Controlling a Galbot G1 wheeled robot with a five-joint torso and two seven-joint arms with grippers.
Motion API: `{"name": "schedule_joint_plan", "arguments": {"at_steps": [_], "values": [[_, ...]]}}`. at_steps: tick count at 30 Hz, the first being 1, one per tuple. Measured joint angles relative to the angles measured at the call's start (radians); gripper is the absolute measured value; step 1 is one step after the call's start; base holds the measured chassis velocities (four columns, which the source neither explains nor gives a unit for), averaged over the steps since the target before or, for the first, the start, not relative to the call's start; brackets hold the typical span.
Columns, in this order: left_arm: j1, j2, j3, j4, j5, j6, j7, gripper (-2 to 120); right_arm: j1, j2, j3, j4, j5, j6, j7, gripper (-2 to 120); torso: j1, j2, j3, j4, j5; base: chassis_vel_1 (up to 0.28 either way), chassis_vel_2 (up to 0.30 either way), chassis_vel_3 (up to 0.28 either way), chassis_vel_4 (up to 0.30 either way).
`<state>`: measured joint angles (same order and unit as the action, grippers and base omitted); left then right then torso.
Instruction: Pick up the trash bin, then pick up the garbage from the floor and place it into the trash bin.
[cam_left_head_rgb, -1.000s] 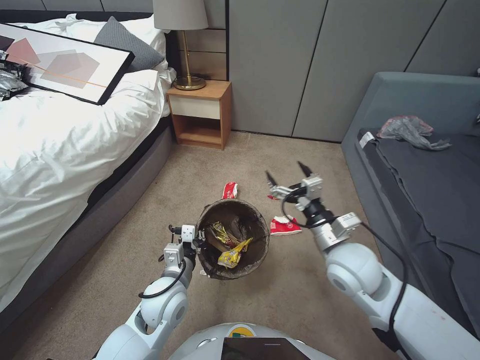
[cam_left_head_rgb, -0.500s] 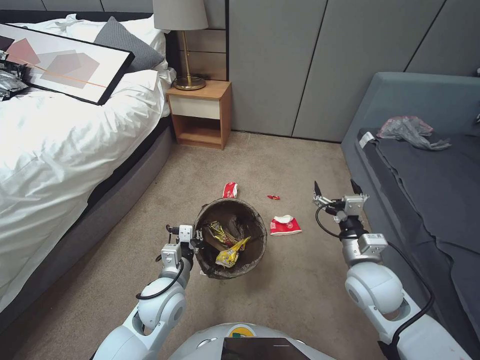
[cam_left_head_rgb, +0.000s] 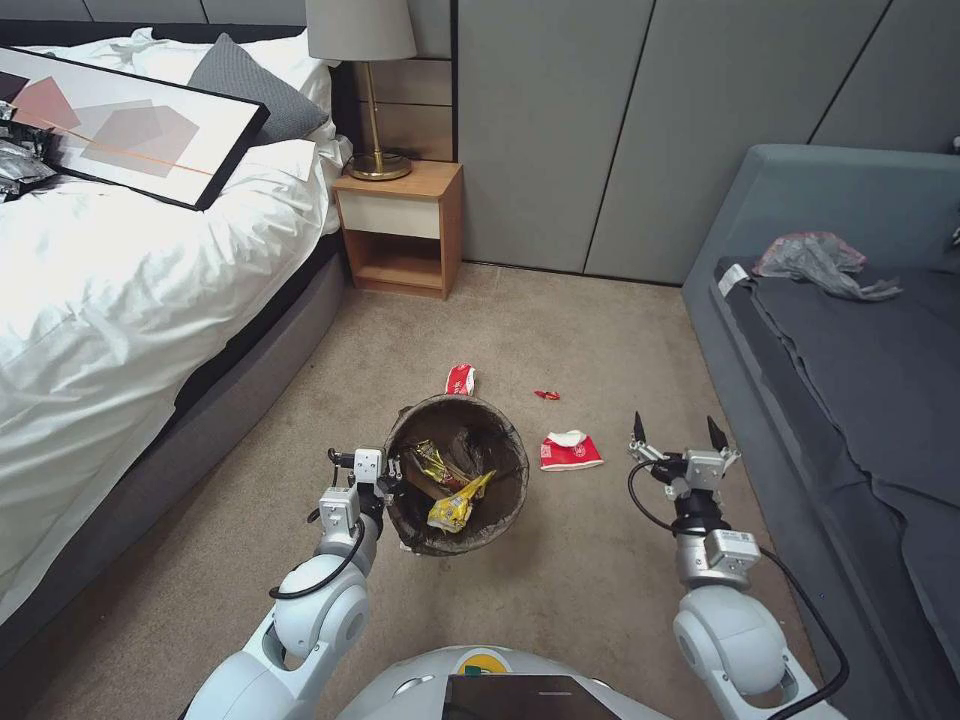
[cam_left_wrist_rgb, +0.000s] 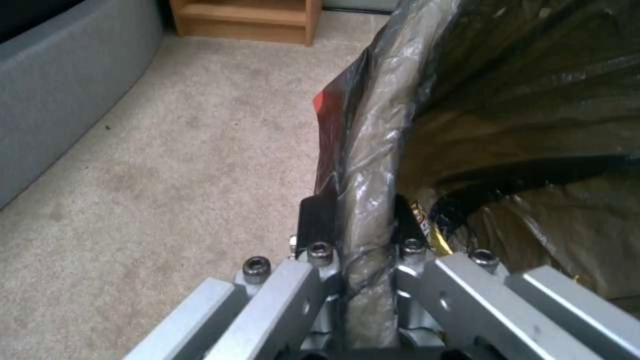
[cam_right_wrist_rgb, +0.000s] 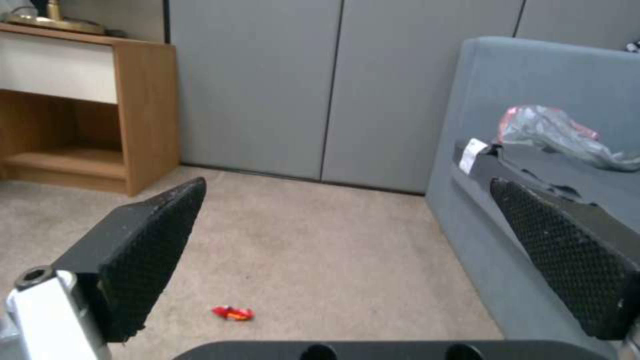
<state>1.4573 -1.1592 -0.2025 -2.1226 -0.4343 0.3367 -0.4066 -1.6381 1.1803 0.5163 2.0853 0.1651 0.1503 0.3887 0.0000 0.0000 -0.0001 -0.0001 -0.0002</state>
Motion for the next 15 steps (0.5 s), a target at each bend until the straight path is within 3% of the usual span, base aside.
{"name": "schedule_joint_plan", "arguments": {"at_steps": [15], "values": [[0.000, 0.000, 0.000, 0.000, 0.000, 0.000, 0.000, 0, -0.003, 0.034, -0.018, -0.001, -0.020, 0.011, -0.007, 100, 0.000, 0.000, 0.000, 0.0001, 0.0001, -0.001, 0.003, 0.004, -0.002]]}}
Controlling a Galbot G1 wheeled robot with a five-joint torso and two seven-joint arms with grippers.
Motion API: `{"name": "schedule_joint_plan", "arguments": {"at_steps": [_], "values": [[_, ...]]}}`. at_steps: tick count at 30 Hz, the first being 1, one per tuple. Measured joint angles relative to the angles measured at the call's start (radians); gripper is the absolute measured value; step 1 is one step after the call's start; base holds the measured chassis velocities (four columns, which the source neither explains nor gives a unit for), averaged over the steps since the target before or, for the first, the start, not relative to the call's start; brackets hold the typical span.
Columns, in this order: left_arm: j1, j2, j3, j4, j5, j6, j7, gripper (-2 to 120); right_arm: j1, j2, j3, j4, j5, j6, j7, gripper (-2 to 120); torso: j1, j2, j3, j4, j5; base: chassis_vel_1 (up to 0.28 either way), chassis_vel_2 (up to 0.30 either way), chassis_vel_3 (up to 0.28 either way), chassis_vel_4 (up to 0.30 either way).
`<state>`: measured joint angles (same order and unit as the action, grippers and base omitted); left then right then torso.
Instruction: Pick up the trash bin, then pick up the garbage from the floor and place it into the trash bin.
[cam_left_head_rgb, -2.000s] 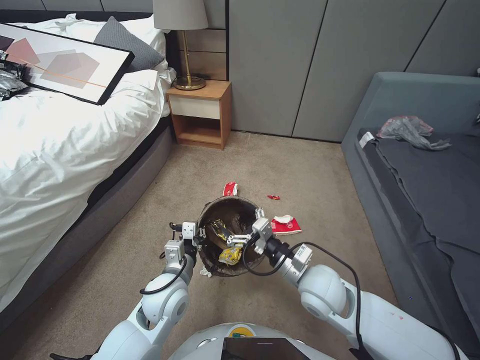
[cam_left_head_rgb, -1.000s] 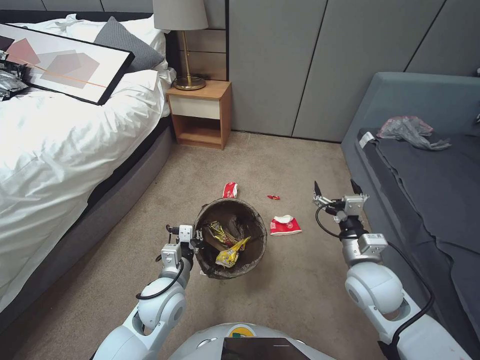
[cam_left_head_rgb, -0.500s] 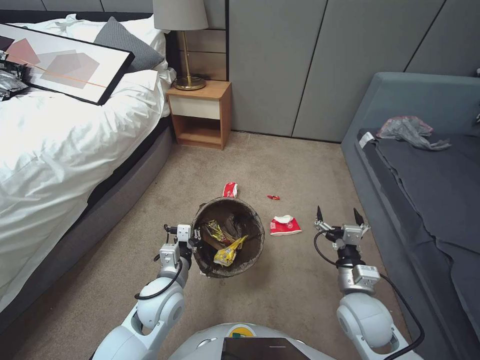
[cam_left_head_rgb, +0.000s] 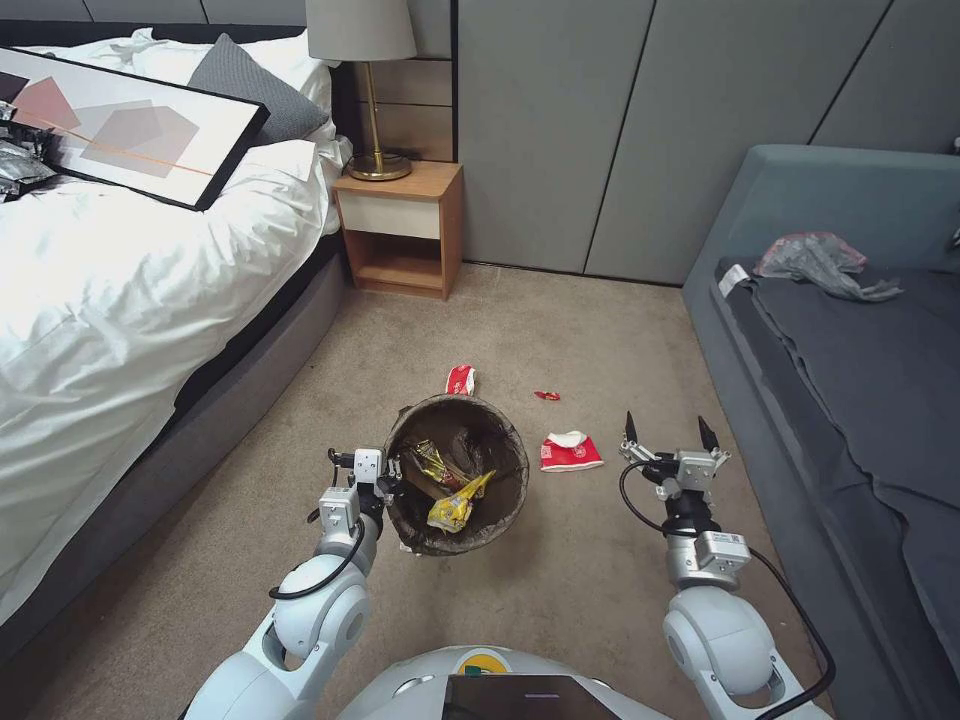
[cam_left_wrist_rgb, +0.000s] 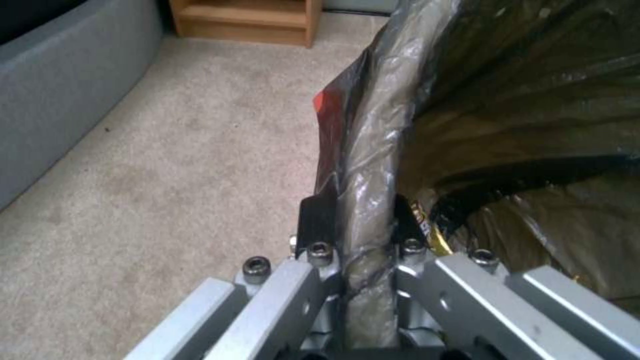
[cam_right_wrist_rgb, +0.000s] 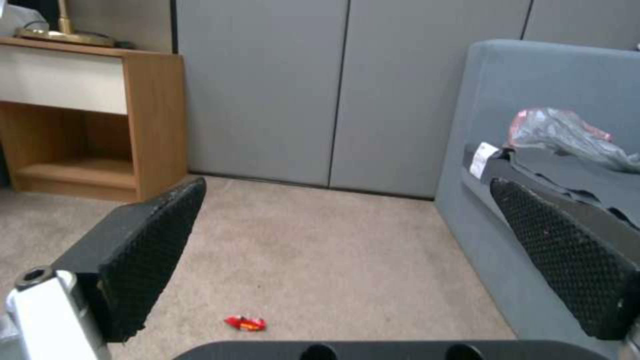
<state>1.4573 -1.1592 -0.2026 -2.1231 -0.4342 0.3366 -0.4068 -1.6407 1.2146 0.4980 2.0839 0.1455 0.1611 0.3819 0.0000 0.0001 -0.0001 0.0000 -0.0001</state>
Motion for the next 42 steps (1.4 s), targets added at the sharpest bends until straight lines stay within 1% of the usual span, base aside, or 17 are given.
{"name": "schedule_joint_plan", "arguments": {"at_steps": [5, 9, 14, 16, 21, 24, 25, 27, 32, 39, 42], "values": [[0.000, 0.000, 0.000, -0.001, 0.000, 0.000, 0.000, 0, 0.007, 0.000, -0.002, 0.000, -0.001, 0.000, -0.003, 100, 0.000, 0.000, 0.000, 0.0000, 0.0000, -0.057, 0.086, 0.084, -0.071], [0.000, -0.002, 0.000, -0.002, -0.001, 0.000, 0.000, 0, 0.016, -0.004, -0.004, 0.000, 0.005, -0.003, -0.002, 100, 0.000, 0.000, 0.000, 0.0000, 0.0001, -0.171, 0.159, 0.154, -0.155], [-0.001, -0.004, 0.002, -0.002, -0.002, 0.000, -0.001, 0, 0.024, -0.011, -0.006, 0.002, 0.011, -0.009, 0.001, 100, 0.000, 0.000, 0.000, 0.0002, 0.0003, -0.234, 0.204, 0.243, -0.225], [-0.001, -0.004, 0.003, -0.002, -0.002, 0.000, -0.001, 0, 0.027, -0.012, -0.007, 0.002, 0.012, -0.010, 0.003, 100, 0.000, 0.000, 0.000, -0.0002, 0.0001, -0.252, 0.250, 0.253, -0.253], [0.000, -0.004, 0.004, -0.002, -0.002, 0.001, -0.001, 0, 0.028, -0.015, -0.010, 0.003, 0.013, -0.012, 0.005, 100, 0.000, 0.000, 0.000, -0.0002, 0.0000, -0.263, 0.258, 0.255, -0.262], [0.000, -0.003, 0.005, -0.002, -0.002, 0.001, -0.001, 0, 0.030, -0.015, -0.012, 0.003, 0.013, -0.013, 0.006, 100, 0.000, 0.000, 0.000, 0.0002, 0.0003, -0.255, 0.257, 0.254, -0.251], [0.000, -0.003, 0.005, -0.002, -0.003, 0.001, -0.001, 0, 0.031, -0.015, -0.013, 0.002, 0.013, -0.013, 0.009, 100, 0.000, 0.000, 0.000, -0.0001, -0.0002, -0.237, 0.258, 0.237, -0.250], [0.000, -0.003, 0.006, -0.003, -0.003, 0.001, -0.001, 0, 0.034, -0.015, -0.014, 0.001, 0.013, -0.013, 0.011, 100, 0.000, 0.000, 0.000, -0.0001, 0.0001, -0.209, 0.257, 0.237, -0.235], [-0.002, -0.004, 0.006, -0.003, -0.003, 0.001, -0.001, 0, 0.051, -0.011, -0.023, -0.007, 0.008, -0.011, 0.029, 100, 0.000, 0.000, 0.000, 0.0000, 0.0002, -0.193, 0.186, 0.173, -0.187], [-0.002, -0.005, 0.006, -0.006, -0.005, 0.002, -0.002, 0, 0.041, -0.028, -0.029, 0.011, 0.036, -0.043, 0.037, 100, 0.000, 0.000, 0.000, -0.0001, 0.0002, -0.010, 0.019, 0.016, -0.010], [0.001, -0.004, 0.003, -0.009, -0.005, 0.002, -0.002, 0, 0.032, -0.062, -0.022, 0.031, 0.089, -0.081, 0.038, 100, 0.000, 0.000, 0.000, -0.0001, 0.0001, 0.000, 0.000, 0.000, 0.000]]}}
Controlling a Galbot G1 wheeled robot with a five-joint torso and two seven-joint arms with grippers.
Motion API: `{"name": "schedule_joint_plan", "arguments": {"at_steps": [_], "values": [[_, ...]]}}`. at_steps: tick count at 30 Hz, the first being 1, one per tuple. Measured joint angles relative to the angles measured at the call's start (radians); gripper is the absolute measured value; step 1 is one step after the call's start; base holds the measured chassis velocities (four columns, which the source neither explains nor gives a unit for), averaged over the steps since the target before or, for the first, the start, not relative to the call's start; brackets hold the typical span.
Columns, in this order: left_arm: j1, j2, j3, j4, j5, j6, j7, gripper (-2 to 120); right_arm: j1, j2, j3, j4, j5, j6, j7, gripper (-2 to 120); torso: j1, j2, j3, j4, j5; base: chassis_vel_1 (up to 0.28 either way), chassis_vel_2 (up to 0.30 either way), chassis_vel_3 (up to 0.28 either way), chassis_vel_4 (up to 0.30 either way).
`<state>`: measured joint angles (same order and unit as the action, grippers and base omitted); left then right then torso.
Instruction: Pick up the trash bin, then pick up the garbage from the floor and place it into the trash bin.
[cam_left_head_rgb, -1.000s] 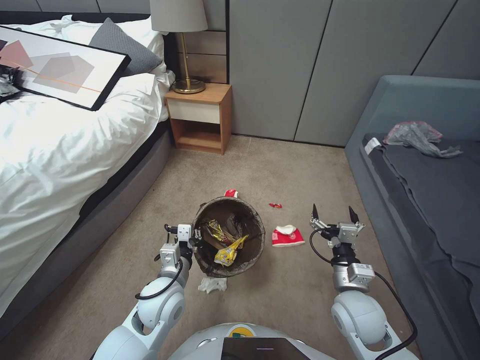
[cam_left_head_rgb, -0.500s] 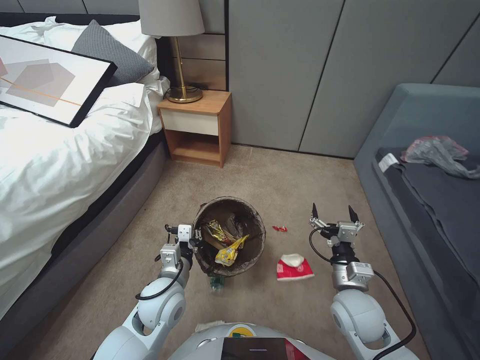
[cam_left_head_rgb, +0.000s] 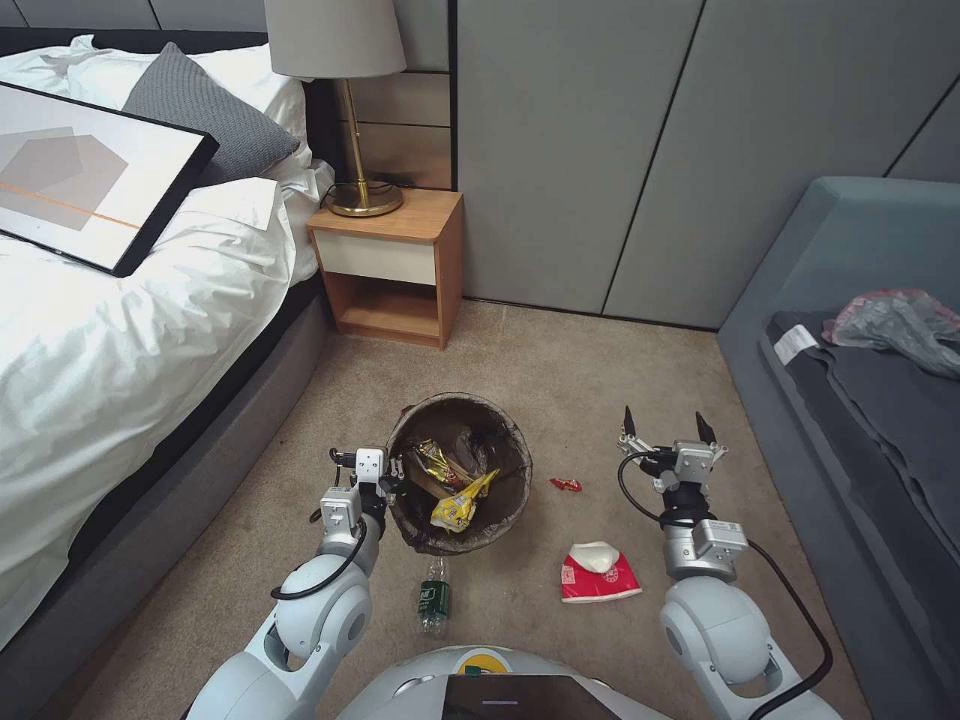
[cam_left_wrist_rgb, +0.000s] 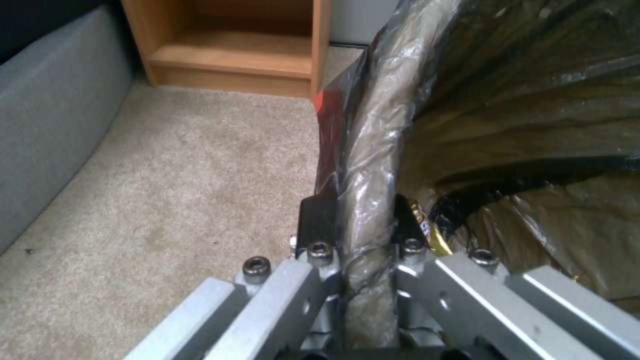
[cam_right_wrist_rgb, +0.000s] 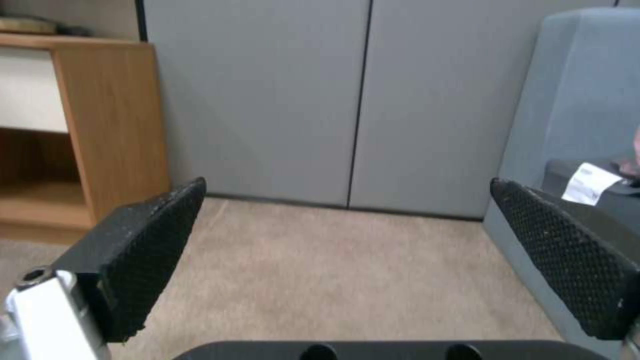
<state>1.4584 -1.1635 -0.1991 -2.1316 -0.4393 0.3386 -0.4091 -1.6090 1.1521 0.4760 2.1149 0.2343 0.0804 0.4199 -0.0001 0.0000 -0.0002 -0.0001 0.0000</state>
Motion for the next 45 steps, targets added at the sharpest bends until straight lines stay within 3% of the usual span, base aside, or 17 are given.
{"name": "schedule_joint_plan", "arguments": {"at_steps": [5, 11, 14, 15, 18, 19, 22, 29, 36, 45], "values": [[0.002, 0.000, -0.001, -0.002, 0.000, 0.000, 0.000, 0, -0.002, -0.052, 0.013, 0.022, 0.059, -0.041, -0.004, 100, 0.000, 0.000, 0.000, 0.0000, 0.0002, 0.000, 0.000, 0.000, 0.000], [0.005, 0.000, -0.001, -0.005, 0.000, 0.000, 0.000, 0, 0.015, -0.177, 0.026, 0.042, 0.183, -0.115, -0.007, 100, 0.000, 0.000, 0.000, 0.0001, 0.0000, 0.000, 0.000, 0.000, 0.000], [0.007, 0.003, -0.001, -0.006, 0.000, 0.000, 0.000, 0, 0.035, -0.282, 0.028, 0.031, 0.250, -0.136, -0.027, 100, 0.000, 0.000, 0.000, 0.0001, 0.0000, 0.000, 0.000, 0.000, 0.000], [0.007, 0.003, -0.001, -0.006, 0.000, 0.000, 0.000, 0, 0.035, -0.282, 0.028, 0.031, 0.250, -0.136, -0.027, 100, 0.000, 0.000, 0.000, 0.0001, 0.0000, 0.000, 0.000, 0.000, 0.000], [0.010, 0.005, 0.000, -0.007, 0.001, 0.000, 0.001, 0, 0.072, -0.418, 0.003, -0.017, 0.278, -0.125, -0.067, 100, 0.000, 0.000, 0.000, 0.0001, 0.0002, 0.000, 0.000, 0.000, 0.000], [0.010, 0.005, 0.000, -0.007, 0.001, 0.000, 0.001, 0, 0.072, -0.418, 0.003, -0.017, 0.278, -0.125, -0.067, 100, 0.000, 0.000, 0.000, 0.0001, 0.0002, 0.000, 0.000, 0.000, 0.000], [0.012, 0.006, 0.001, -0.008, 0.002, 0.000, 0.001, 0, 0.117, -0.539, -0.059, -0.069, 0.289, -0.102, -0.109, 100, 0.000, 0.000, 0.000, 0.0002, 0.0002, 0.000, 0.000, 0.000, 0.000], [0.012, 0.014, -0.002, -0.011, 0.000, 0.000, 0.001, 0, 0.167, -0.686, -0.185, -0.153, 0.294, -0.027, -0.177, 100, 0.000, 0.000, 0.000, 0.0002, 0.0002, 0.000, 0.000, 0.000, 0.000], [0.012, 0.019, 0.000, -0.005, 0.000, 0.000, 0.002, 0, 0.164, -0.761, -0.252, -0.244, 0.280, 0.072, -0.280, 100, 0.000, 0.000, 0.000, 0.0000, 0.0000, 0.000, 0.000, 0.000, 0.000], [0.004, 0.014, 0.011, 0.008, 0.001, -0.002, 0.003, 0, 0.158, -0.778, -0.316, -0.341, 0.255, 0.157, -0.414, 100, 0.000, 0.000, 0.000, 0.0000, 0.0001, 0.000, 0.000, 0.000, 0.000]]}}
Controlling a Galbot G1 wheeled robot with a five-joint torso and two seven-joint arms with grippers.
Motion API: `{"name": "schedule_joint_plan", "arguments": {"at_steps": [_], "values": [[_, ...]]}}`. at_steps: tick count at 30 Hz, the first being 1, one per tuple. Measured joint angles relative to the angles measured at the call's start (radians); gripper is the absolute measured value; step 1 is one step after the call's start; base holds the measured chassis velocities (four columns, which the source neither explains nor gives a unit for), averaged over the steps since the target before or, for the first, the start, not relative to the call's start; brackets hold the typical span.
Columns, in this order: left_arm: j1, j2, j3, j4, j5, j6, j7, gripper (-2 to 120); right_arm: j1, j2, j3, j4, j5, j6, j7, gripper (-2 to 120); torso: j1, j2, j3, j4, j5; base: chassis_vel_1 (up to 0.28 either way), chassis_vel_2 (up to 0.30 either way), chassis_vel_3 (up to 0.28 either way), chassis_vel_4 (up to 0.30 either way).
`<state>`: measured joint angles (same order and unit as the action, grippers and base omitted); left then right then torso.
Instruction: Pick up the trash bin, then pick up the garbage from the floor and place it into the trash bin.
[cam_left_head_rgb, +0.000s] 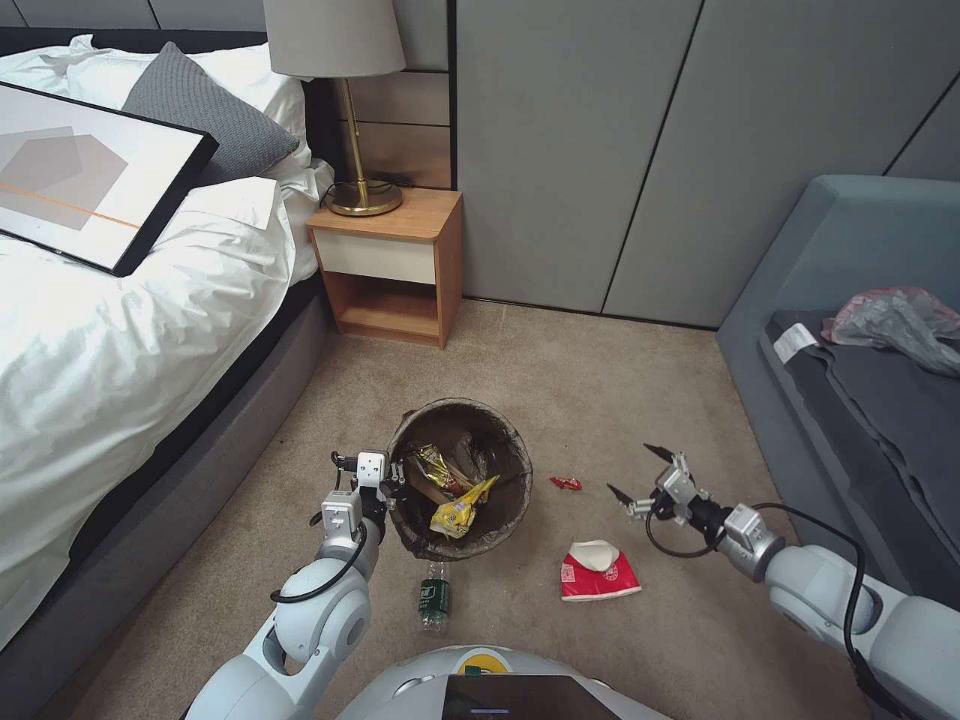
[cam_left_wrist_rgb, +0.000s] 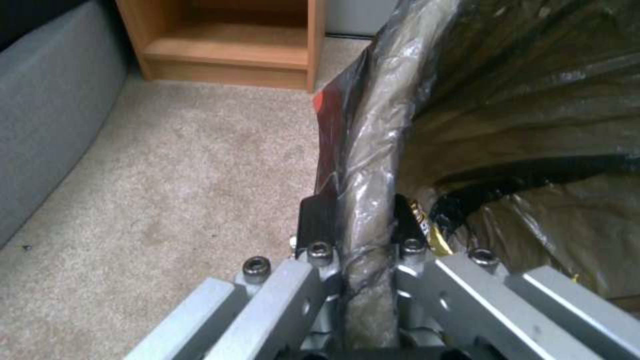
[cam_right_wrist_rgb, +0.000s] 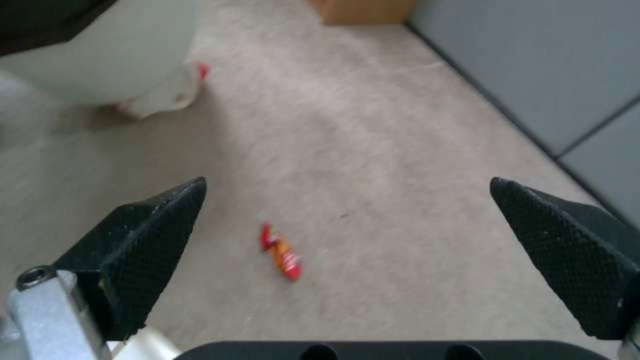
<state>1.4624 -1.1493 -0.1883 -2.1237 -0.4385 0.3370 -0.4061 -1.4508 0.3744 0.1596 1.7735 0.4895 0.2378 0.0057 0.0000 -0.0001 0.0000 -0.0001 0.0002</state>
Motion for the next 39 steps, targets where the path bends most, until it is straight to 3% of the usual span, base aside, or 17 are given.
{"name": "schedule_joint_plan", "arguments": {"at_steps": [12, 39], "values": [[-0.001, -0.005, 0.000, 0.007, 0.004, -0.003, 0.001, 0, 0.042, 0.017, -0.109, -0.136, -0.056, 0.106, -0.168, 100, 0.000, 0.000, 0.000, 0.0001, -0.0002, 0.000, 0.000, 0.000, 0.000], [-0.005, -0.009, -0.005, 0.006, 0.003, -0.003, 0.000, 0, 0.120, 0.193, -0.279, -0.324, -0.207, 0.133, -0.172, 100, 0.000, 0.000, 0.000, 0.0001, -0.0001, 0.000, 0.000, 0.000, 0.000]]}}
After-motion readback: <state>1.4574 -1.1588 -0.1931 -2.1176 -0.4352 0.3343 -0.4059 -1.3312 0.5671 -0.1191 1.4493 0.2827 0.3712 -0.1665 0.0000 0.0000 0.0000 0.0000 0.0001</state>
